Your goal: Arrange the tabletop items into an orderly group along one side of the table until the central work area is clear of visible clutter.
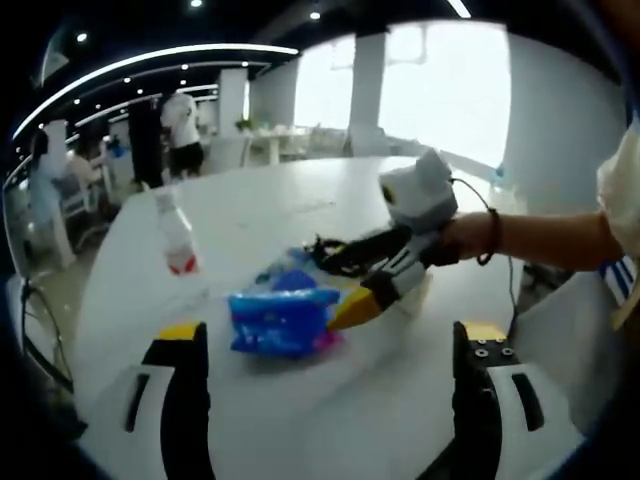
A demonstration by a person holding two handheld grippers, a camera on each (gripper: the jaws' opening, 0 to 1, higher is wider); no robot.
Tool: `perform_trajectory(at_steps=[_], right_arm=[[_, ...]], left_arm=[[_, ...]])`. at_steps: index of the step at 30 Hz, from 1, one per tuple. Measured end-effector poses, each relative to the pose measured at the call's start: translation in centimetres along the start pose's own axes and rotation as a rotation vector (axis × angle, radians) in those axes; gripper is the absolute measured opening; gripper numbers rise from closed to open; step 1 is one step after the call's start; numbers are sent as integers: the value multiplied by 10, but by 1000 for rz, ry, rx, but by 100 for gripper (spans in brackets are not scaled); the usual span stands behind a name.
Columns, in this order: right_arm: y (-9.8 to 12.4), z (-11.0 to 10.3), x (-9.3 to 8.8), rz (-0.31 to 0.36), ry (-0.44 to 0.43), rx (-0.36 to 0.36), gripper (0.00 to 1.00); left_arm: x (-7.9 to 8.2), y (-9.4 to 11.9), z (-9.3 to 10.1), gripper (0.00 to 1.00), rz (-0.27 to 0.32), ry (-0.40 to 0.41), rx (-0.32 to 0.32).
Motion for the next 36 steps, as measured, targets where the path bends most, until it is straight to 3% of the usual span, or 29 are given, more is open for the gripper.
perform_trajectory(at_steps=[3,4,6,10,20,26,36], right_arm=[[0,0,-5,-11,-18,-25,83],[1,1,-9,-30,-48,-54,81],[1,2,-12,-44,-77,-90,74],[4,5,-17,-63,-123,-164,62],[2,-1,-26,-110,-213,-224,50],[2,0,-34,-123,-339,-301,22],[-1,-2,-40,-127,-377,-343,10]], left_arm=[[1,0,0,99,6,0,1],[5,1,1,99,37,4,-1],[7,2,1,99,53,19,-5],[4,3,-1,99,35,7,11],[2,3,0,99,24,-1,8],[1,3,0,99,10,-18,8],[-2,2,1,99,-10,-26,6]])
Point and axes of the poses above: the point that each gripper's makers call its tool centre point, and the gripper's own axes: y roughly backward along the fingers, z roughly to its right, x roughly out of its top, the point moved 4 cm from there along y, roughly backward along the fingers, and after that the axes turned 4 degrees about -x, right-handed, at the moved point
